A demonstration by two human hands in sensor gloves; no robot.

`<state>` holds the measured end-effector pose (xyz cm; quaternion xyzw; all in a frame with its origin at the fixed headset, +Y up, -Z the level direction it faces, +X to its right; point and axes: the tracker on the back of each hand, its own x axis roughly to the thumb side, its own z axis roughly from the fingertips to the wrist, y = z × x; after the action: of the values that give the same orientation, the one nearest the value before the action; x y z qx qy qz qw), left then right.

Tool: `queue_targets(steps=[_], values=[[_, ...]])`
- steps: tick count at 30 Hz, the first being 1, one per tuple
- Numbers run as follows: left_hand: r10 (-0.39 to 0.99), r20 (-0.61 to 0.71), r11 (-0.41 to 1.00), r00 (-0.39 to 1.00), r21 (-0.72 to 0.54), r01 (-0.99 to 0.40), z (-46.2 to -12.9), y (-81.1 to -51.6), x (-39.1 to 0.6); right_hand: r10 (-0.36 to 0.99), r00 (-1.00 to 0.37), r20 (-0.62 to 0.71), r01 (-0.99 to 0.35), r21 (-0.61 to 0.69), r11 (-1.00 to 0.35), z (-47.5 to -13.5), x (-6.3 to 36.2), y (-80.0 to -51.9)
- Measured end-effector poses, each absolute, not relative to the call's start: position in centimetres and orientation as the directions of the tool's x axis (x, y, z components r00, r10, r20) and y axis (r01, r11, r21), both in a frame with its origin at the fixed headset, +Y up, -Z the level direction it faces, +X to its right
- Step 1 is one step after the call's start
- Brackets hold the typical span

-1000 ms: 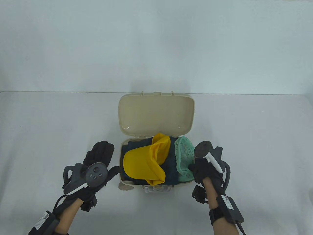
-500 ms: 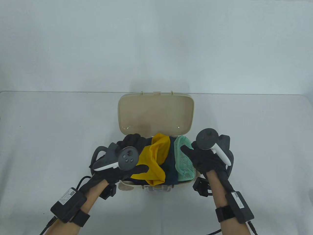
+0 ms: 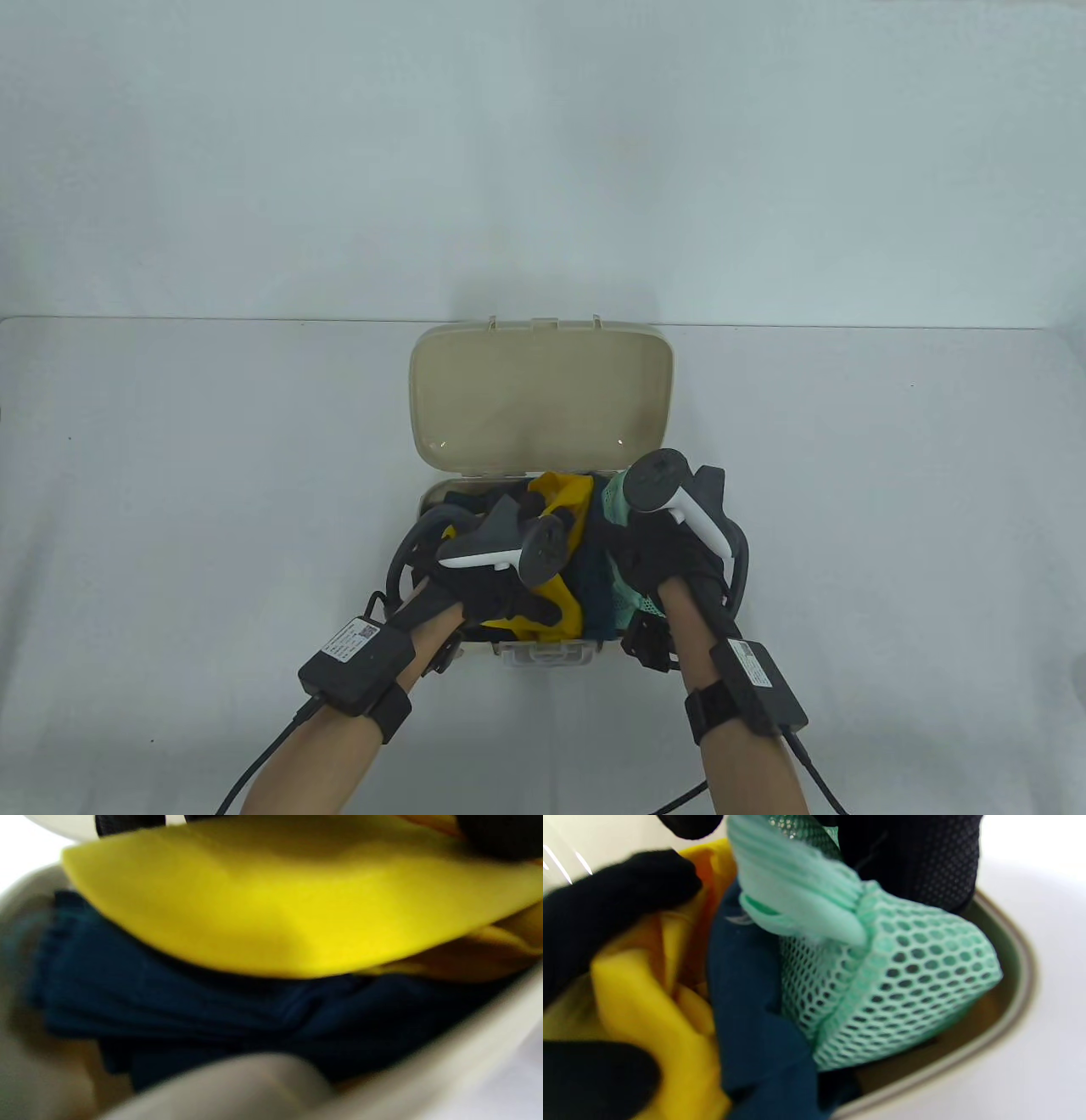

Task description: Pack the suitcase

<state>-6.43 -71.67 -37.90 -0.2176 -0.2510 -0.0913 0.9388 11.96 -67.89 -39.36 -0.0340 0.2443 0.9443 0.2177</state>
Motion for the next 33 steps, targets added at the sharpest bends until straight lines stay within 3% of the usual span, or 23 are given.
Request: queue_targets(steps=[4,7,15,22,26,31,33], values=[[-0.021,0.518,0.877,0.855,-0.402,0.265,-38.0,-72.3,-6.2,0.491,-0.844,-0.215,-0.530,0.470,-0.706,-39.9,12.0,-69.6],[-0.016,0.521,0.875,0.853,-0.406,0.264,-38.1,-72.3,-6.4,0.490,-0.839,-0.235,-0.541,0.452,-0.709,-40.2,11.9,-70.9],[-0.060,0.511,0.842,0.857,-0.436,0.319,-38.2,-73.1,-6.8,0.437,-0.872,-0.218,-0.488,0.425,-0.762,-40.4,11.4,-70.9],[-0.078,0.510,0.828,0.857,-0.445,0.341,-38.3,-73.2,-7.3,0.490,-0.826,-0.278,-0.563,0.414,-0.715,-40.2,12.9,-70.9],[-0.053,0.508,0.835,0.860,-0.450,0.317,-38.1,-73.2,-7.7,0.463,-0.845,-0.270,-0.535,0.414,-0.736,-40.2,12.3,-70.8],[-0.023,0.504,0.838,0.863,-0.462,0.292,-38.0,-73.3,-8.4,0.602,-0.736,-0.309,-0.662,0.515,-0.545,-40.6,12.6,-71.9],[-0.010,0.498,0.842,0.867,-0.463,0.276,-37.8,-73.4,-8.7,0.623,-0.708,-0.333,-0.693,0.499,-0.520,-40.6,12.7,-72.2]])
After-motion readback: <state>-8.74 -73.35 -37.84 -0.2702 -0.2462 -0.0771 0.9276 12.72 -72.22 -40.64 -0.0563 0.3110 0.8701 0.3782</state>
